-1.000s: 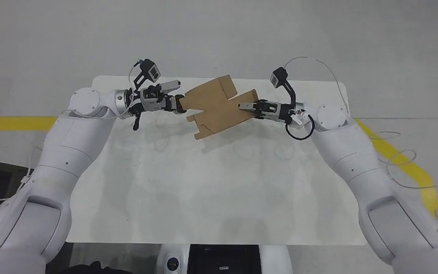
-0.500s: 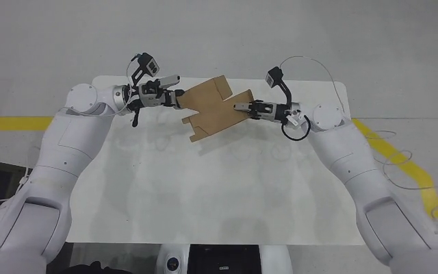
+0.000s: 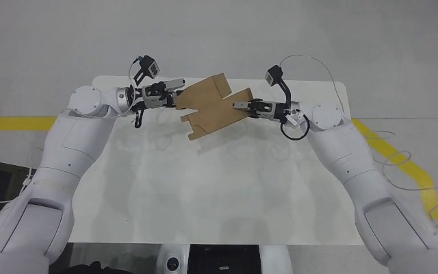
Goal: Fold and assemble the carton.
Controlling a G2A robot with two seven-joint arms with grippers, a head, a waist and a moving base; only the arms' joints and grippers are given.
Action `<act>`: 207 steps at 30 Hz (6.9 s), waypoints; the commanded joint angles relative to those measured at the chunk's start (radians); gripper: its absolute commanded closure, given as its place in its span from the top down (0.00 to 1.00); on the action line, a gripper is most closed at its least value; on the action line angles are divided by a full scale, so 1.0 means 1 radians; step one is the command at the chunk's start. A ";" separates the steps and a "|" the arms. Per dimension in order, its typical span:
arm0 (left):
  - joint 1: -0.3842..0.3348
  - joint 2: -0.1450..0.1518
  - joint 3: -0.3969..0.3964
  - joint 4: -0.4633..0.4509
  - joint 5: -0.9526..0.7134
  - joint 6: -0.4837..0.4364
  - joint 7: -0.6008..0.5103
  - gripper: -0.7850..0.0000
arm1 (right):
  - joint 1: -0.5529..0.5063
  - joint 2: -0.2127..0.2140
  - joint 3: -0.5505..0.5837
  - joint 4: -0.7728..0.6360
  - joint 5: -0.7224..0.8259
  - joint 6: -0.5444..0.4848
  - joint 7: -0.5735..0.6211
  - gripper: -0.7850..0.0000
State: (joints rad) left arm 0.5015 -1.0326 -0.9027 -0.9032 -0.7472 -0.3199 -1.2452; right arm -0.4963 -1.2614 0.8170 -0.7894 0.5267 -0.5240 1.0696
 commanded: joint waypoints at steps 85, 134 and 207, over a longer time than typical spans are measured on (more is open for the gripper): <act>0.024 -0.039 -0.069 -0.040 0.160 -0.058 -0.197 0.00 | -0.043 -0.037 0.080 -0.106 0.200 -0.002 0.224 0.84; 0.075 -0.002 -0.079 -0.166 0.120 -0.020 -0.235 0.00 | 0.030 -0.049 -0.008 -0.087 0.206 0.083 0.310 0.64; 0.051 -0.012 -0.063 -0.190 0.021 -0.043 -0.212 1.00 | 0.101 -0.120 -0.163 0.078 0.115 -0.112 0.115 0.00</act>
State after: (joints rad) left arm 0.5504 -1.0448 -0.9636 -1.0885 -0.7363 -0.3593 -1.4609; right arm -0.3949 -1.3800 0.6538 -0.7118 0.6407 -0.6365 1.1836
